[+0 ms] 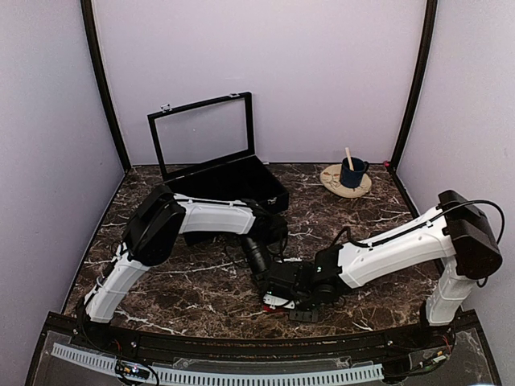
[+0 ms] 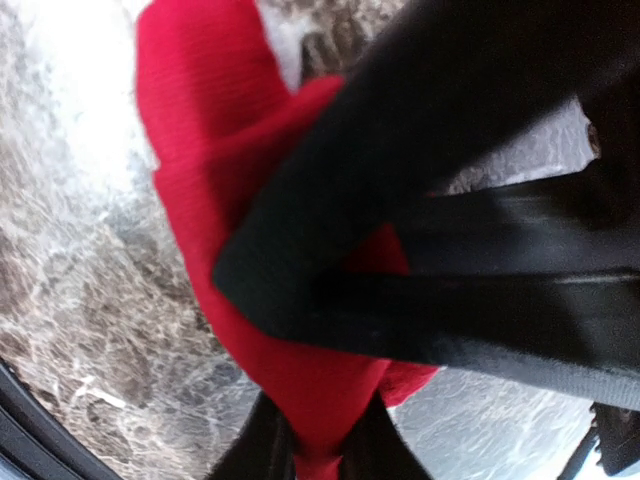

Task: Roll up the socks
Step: Roll the sock at the center of the board.

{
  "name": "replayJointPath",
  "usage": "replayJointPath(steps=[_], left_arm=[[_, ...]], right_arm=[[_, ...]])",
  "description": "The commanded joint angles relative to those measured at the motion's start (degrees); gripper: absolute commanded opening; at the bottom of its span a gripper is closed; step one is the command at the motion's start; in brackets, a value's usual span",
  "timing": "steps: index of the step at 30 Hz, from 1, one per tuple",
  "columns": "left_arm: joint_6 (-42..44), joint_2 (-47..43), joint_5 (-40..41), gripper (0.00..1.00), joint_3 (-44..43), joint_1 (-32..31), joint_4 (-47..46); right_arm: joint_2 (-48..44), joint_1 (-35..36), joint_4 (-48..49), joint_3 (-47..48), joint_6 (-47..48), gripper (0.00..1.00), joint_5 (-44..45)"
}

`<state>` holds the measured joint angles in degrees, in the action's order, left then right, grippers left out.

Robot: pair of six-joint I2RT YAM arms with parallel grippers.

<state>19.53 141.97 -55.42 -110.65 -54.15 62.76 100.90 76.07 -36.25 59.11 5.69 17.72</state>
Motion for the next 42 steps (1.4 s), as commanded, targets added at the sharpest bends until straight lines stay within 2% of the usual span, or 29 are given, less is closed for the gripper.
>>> replayJointPath(steps=[1, 7, 12, 21, 30, 37, 42], left_arm=[[1.04, 1.39, 4.44, 0.00, -0.55, 0.53, 1.14], [-1.95, -0.60, 6.39, 0.08, 1.70, 1.60, -2.63], [-7.55, -6.82, 3.60, 0.14, 8.54, 3.64, -12.62], [-15.25, -14.37, -0.15, 0.17, 18.56, 6.47, -26.86], [-18.65, -18.52, -1.18, 0.21, 23.71, 7.03, -32.54], [-23.11, -22.71, 0.66, 0.22, 29.91, 8.27, -39.86], [-26.16, -26.92, 6.75, 0.22, 34.85, 9.29, -45.89]], right_arm=[[1.88, -1.00, -1.27, 1.13, -0.06, 0.07, -2.12], [1.17, -1.52, -2.20, 1.57, -0.89, 0.02, -3.95], [0.50, -3.06, -2.47, 2.33, -2.08, 0.00, -7.78], [0.00, -5.67, -2.97, 2.63, -2.86, 0.00, -12.73], [0.39, -9.29, -3.08, 3.20, -3.91, 0.00, -19.65], [0.24, -11.72, -2.69, 3.14, -4.76, 0.00, -24.11], [0.60, -13.51, -2.95, 3.40, -5.15, 0.00, -27.55]])
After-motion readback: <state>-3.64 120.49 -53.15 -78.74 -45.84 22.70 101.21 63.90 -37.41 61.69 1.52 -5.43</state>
